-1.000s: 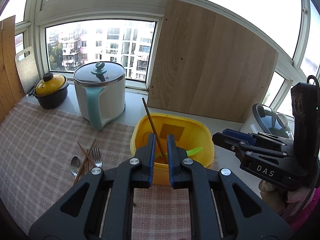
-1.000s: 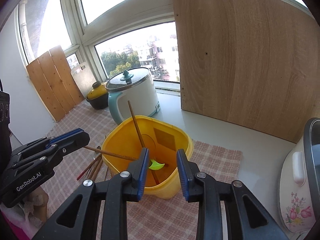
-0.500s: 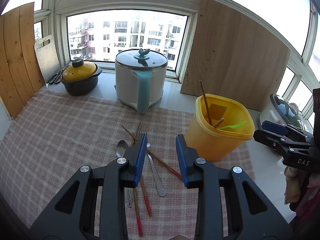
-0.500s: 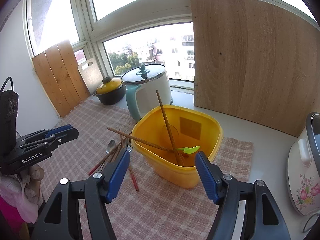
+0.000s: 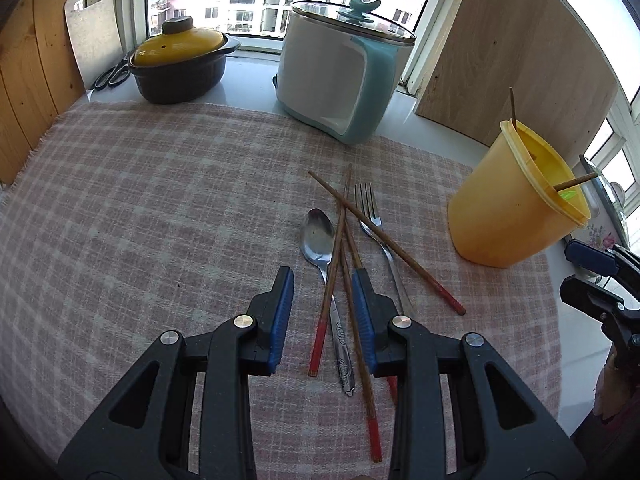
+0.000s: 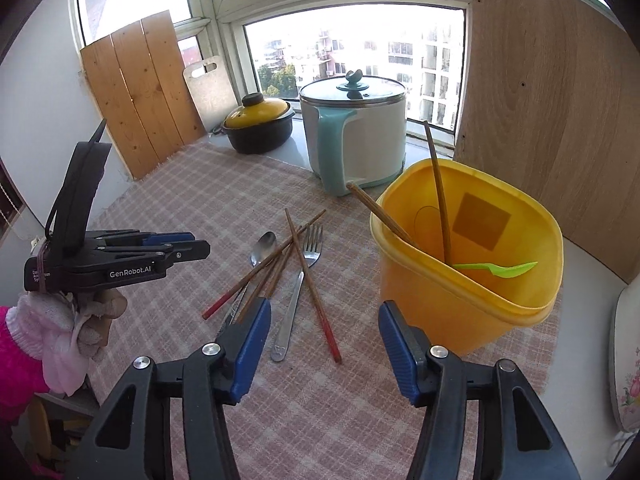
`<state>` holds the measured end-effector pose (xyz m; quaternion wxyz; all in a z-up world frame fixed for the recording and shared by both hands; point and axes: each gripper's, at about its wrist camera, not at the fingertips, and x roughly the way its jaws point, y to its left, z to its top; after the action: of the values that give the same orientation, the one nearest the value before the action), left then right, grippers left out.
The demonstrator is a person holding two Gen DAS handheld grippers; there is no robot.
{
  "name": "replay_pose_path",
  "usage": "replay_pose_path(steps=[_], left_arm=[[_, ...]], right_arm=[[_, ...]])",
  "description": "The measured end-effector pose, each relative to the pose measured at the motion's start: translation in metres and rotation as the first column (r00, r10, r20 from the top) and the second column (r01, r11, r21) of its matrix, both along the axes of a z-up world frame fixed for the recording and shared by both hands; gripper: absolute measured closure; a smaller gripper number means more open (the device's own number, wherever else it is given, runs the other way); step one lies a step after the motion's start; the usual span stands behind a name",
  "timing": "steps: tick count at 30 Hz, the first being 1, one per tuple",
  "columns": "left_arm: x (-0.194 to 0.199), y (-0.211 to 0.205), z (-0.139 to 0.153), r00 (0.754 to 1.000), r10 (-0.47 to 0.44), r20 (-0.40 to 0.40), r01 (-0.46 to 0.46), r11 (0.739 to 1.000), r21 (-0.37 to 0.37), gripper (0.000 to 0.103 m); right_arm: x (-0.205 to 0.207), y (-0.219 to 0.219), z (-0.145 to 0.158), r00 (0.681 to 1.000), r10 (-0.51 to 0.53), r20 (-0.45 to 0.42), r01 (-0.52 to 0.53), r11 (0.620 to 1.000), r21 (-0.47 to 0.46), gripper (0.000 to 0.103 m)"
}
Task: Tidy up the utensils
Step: 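Move both open tools down to the chopsticks lying on the tablecloth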
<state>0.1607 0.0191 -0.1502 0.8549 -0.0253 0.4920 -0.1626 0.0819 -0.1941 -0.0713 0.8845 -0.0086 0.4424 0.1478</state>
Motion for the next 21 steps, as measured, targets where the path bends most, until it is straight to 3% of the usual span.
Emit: replay_pose_path(steps=[7,21], left_arm=[[0.015,-0.008,-0.028,0.997,-0.069,-0.044,0.069,0.998,0.001,0.074],[0.043,-0.023,-0.060,0.988,-0.130,-0.087,0.131,0.991,0.011,0.082]], right_arm=[[0.016,0.028,-0.028,0.997,-0.014,-0.073,0.011,0.999,-0.037,0.061],[0.062,0.075,-0.062,0.990,0.049,-0.135,-0.074,0.981,-0.180,0.066]])
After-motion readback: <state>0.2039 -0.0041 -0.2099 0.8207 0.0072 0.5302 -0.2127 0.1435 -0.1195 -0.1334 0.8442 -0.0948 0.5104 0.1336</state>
